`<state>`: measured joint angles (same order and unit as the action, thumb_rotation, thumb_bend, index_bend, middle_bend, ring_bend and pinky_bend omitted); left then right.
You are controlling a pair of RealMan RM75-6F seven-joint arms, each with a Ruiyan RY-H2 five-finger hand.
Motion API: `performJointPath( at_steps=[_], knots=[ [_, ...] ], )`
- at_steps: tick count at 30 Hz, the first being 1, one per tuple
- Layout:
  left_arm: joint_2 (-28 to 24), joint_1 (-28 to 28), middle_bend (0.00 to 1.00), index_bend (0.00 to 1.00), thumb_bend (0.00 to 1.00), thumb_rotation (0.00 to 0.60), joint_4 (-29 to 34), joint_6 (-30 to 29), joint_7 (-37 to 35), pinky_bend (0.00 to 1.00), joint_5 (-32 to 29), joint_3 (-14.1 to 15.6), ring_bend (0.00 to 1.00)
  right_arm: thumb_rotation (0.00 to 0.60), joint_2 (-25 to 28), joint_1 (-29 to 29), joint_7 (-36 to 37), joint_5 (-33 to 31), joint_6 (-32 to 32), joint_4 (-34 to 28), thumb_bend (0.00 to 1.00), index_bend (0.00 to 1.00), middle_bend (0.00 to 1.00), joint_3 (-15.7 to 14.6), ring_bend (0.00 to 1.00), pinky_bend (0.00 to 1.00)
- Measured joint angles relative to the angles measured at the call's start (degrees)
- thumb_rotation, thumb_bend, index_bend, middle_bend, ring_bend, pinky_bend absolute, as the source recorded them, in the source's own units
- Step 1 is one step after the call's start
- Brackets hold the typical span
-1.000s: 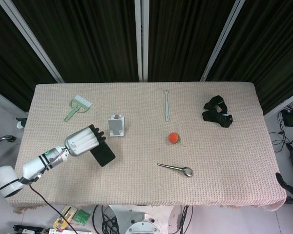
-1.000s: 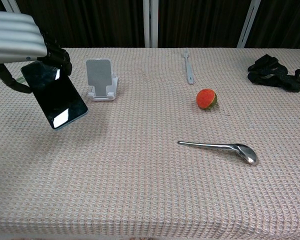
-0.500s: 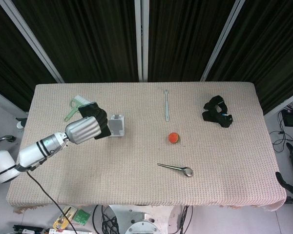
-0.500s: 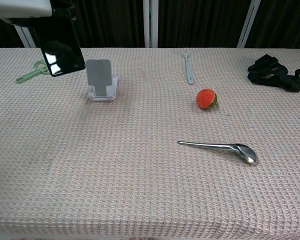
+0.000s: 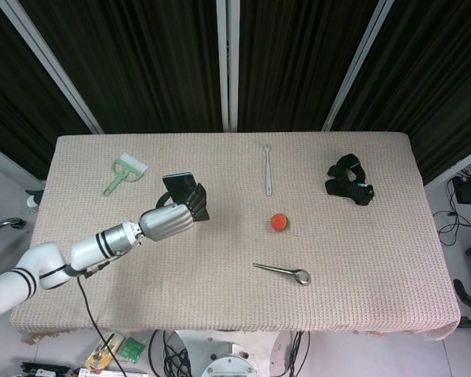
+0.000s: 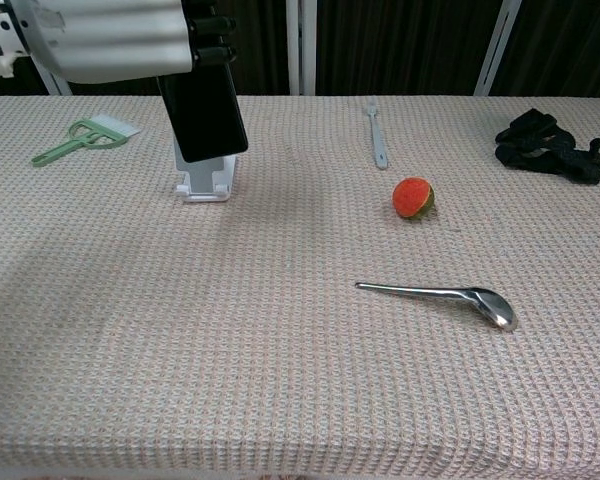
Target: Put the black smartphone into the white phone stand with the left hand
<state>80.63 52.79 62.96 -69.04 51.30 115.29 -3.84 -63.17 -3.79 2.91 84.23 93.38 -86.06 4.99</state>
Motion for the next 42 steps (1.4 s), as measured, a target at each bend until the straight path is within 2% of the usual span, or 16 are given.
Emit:
performJointPath(
  at_steps=[9, 18, 31, 42],
  knots=[
    [2.2, 1.6, 0.49, 0.51, 0.51, 0.600, -3.9, 5.1, 4.1, 0.39, 0.4, 1.4, 0.40, 0.600, -0.2, -0.3, 0.2, -0.5, 0.3, 0.7, 0.18, 0.00, 0.00, 0.4, 0.00, 0.00],
    [3.5, 1.4, 0.48, 0.50, 0.51, 0.600, -5.7, 6.8, 6.0, 0.38, 0.0, 3.3, 0.40, 0.600, -0.5, -0.7, 0.8, -2.5, -0.7, 1.6, 0.18, 0.00, 0.00, 0.9, 0.00, 0.00],
    [6.6, 2.2, 0.48, 0.50, 0.51, 0.600, -10.9, 4.9, 3.1, 0.38, 0.0, 4.1, 0.40, 0.600, -0.5, -0.7, 0.7, -2.7, -1.0, 1.8, 0.18, 0.00, 0.00, 1.1, 0.00, 0.00],
    [9.3, 3.1, 0.47, 0.49, 0.51, 0.600, -17.5, 0.7, -2.1, 0.37, 0.5, 5.5, 0.38, 0.600, 0.0, -0.7, 0.1, -2.7, -0.9, 0.8, 0.18, 0.00, 0.00, 1.3, 0.00, 0.00]
  ],
)
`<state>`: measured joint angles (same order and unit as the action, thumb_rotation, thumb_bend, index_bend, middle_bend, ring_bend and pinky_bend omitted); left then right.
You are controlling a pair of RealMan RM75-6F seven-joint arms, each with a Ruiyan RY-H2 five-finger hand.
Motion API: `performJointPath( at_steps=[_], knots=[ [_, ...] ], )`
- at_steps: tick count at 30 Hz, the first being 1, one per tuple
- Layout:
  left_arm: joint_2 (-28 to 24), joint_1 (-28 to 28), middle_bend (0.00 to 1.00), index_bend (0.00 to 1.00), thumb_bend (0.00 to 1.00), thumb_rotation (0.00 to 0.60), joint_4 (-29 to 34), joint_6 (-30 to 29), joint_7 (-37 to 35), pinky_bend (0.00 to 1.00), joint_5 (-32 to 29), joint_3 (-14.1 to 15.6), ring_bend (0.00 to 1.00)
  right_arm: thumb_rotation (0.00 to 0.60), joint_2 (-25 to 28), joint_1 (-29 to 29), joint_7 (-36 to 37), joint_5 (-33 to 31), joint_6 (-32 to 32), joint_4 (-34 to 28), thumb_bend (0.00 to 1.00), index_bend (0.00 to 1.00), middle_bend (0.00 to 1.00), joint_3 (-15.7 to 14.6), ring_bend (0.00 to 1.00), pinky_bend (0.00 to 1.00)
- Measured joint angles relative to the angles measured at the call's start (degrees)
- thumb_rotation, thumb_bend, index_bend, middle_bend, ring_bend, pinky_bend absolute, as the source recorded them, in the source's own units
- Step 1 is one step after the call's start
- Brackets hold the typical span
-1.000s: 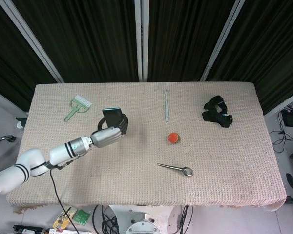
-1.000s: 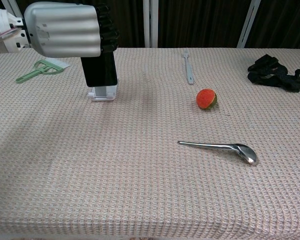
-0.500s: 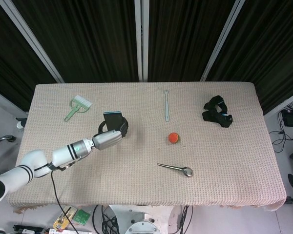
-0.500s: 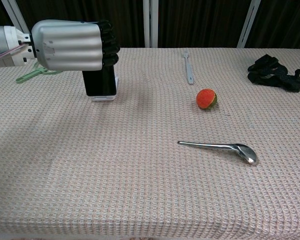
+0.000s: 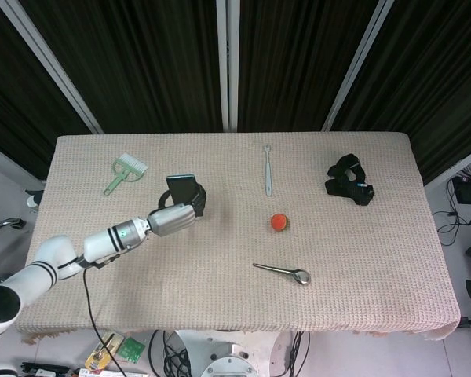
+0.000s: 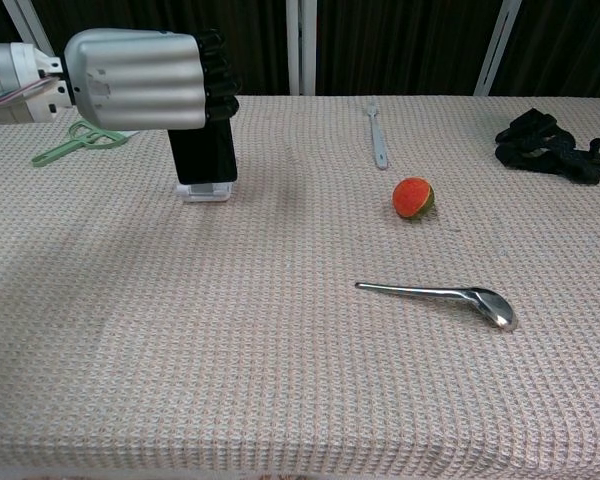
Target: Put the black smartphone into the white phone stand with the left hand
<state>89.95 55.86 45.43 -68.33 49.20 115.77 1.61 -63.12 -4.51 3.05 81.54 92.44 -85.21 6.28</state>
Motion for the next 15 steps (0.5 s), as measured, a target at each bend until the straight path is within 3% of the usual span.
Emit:
performJointPath(
  at_steps=[15],
  knots=[
    [3.7, 0.7, 0.47, 0.49, 0.51, 0.600, -7.2, -1.2, -3.6, 0.37, -0.9, 2.1, 0.38, 0.600, 1.1, -0.1, -1.2, -1.1, -0.6, -2.0, 0.18, 0.00, 0.00, 0.3, 0.00, 0.00]
  ],
)
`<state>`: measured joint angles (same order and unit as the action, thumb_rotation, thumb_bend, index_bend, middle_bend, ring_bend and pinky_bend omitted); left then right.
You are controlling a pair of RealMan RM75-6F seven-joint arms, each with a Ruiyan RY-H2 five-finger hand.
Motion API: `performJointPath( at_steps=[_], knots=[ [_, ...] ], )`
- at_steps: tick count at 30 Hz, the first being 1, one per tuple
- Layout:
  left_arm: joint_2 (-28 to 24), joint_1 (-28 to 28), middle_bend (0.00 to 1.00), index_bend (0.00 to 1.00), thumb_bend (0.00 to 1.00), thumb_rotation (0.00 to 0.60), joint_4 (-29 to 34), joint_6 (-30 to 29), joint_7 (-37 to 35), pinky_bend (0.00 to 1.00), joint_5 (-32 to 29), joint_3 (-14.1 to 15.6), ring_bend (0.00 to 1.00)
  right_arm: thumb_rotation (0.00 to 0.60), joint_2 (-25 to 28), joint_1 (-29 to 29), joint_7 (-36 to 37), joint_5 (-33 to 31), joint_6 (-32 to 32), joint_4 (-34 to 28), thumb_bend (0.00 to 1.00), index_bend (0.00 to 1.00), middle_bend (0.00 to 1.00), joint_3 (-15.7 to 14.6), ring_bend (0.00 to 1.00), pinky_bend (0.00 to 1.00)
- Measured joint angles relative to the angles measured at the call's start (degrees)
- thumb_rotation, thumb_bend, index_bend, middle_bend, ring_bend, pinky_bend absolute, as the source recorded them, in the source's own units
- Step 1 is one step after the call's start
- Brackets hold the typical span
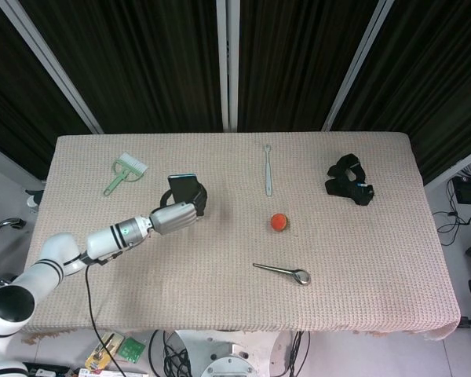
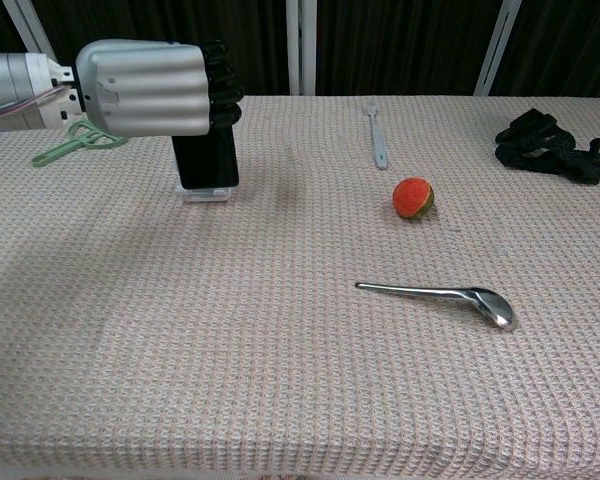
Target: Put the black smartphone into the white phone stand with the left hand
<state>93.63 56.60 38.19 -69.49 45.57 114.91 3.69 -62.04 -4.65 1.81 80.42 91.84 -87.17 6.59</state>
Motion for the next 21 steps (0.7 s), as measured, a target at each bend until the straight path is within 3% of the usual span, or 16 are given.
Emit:
performJointPath(
  at_steps=[21],
  knots=[
    [1.9, -0.4, 0.44, 0.46, 0.51, 0.600, -3.2, -1.4, -2.6, 0.37, -0.9, 3.1, 0.35, 0.600, 0.4, -0.3, -0.1, -1.5, -0.8, -0.4, 0.18, 0.00, 0.00, 0.2, 0.00, 0.00]
  ],
)
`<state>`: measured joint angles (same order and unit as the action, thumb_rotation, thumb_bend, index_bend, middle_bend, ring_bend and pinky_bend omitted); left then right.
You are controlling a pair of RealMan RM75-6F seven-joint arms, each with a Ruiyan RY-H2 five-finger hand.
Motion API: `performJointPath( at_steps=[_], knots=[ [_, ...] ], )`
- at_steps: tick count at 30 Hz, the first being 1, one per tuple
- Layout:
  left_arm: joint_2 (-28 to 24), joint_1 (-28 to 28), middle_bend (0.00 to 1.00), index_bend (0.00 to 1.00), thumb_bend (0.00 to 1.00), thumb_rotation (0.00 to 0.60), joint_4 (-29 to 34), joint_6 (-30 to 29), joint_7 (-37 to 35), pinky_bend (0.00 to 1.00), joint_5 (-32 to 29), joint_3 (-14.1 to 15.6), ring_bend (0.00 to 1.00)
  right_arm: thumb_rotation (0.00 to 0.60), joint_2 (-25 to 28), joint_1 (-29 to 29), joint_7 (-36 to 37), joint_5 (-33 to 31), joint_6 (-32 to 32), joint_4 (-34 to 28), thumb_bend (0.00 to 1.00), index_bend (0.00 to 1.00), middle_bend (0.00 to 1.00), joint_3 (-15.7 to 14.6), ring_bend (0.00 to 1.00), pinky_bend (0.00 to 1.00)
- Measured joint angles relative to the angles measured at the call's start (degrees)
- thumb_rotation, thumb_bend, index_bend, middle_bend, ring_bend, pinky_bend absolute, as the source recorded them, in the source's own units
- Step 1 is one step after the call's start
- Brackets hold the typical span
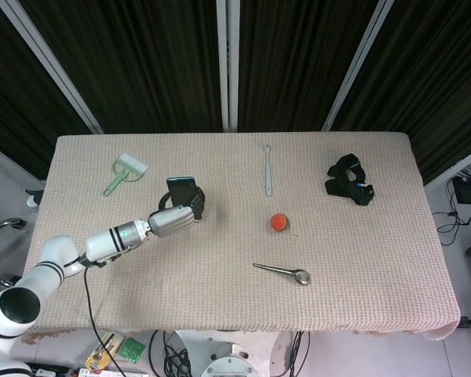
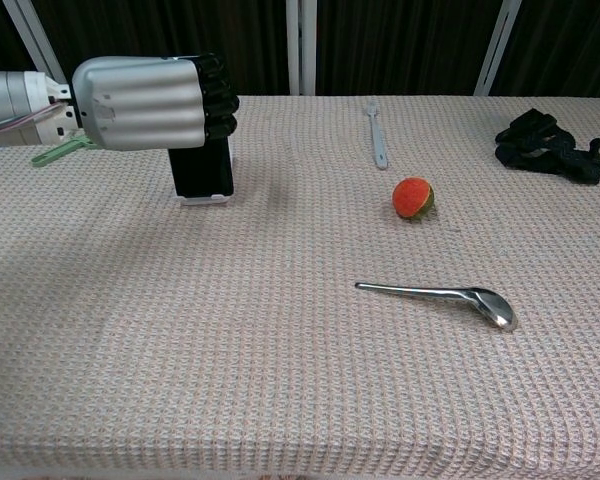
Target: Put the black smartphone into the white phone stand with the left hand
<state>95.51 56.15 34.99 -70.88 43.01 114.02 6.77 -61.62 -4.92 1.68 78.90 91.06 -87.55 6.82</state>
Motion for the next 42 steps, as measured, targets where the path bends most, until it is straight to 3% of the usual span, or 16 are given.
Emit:
performJointPath(
  at_steps=[7, 9, 12, 16, 27, 32, 38, 42],
  knots=[
    [0.1, -0.1, 0.40, 0.42, 0.50, 0.600, 0.3, 0.3, -0.1, 0.37, -0.5, 0.4, 0.33, 0.600, -0.1, 0.1, -0.1, 0.2, -0.3, -0.1, 0.18, 0.00, 0.00, -0.1, 0.00, 0.00],
    [0.1, -0.1, 0.32, 0.33, 0.46, 0.600, 0.4, 0.7, 0.1, 0.35, -0.7, 0.5, 0.29, 0.600, -0.1, 0.1, 0.0, 0.1, -0.3, -0.1, 0.18, 0.00, 0.00, -0.1, 0.00, 0.00],
    [-0.3, -0.1, 0.12, 0.12, 0.37, 0.600, 1.1, 1.8, 0.3, 0.28, -1.4, 0.4, 0.18, 0.600, 0.0, 0.0, 0.1, -0.1, -0.3, 0.0, 0.18, 0.00, 0.00, 0.0, 0.00, 0.00],
    [-0.9, -0.1, 0.04, 0.03, 0.32, 0.600, 2.9, 2.8, 1.3, 0.25, -2.4, 0.0, 0.11, 0.600, 0.1, 0.0, 0.2, -0.1, -0.2, 0.0, 0.18, 0.00, 0.00, 0.0, 0.00, 0.00],
    [-3.3, -0.8, 0.00, 0.01, 0.27, 0.600, 7.9, 3.7, 2.2, 0.22, -4.2, -0.7, 0.08, 0.600, -0.1, 0.0, 0.3, -0.1, -0.3, 0.2, 0.18, 0.00, 0.00, 0.1, 0.00, 0.00],
    [-5.6, -3.5, 0.00, 0.01, 0.19, 0.600, 11.4, 2.3, 1.8, 0.22, -7.4, -2.1, 0.08, 0.600, 0.0, 0.5, 0.4, 0.0, -0.7, 0.2, 0.18, 0.00, 0.00, 0.3, 0.00, 0.00],
    [-8.9, -11.6, 0.00, 0.01, 0.15, 0.600, 17.7, -4.2, -4.8, 0.22, -14.8, -5.0, 0.08, 0.600, 0.0, 1.4, 0.4, 0.6, -1.5, 0.3, 0.18, 0.00, 0.00, 0.5, 0.00, 0.00],
    [-12.1, -20.0, 0.00, 0.01, 0.15, 0.597, 25.8, -11.0, -12.5, 0.22, -20.4, -6.3, 0.08, 0.600, -0.3, 2.1, 0.5, 1.1, -2.2, 0.7, 0.18, 0.00, 0.00, 0.4, 0.00, 0.00]
  ],
)
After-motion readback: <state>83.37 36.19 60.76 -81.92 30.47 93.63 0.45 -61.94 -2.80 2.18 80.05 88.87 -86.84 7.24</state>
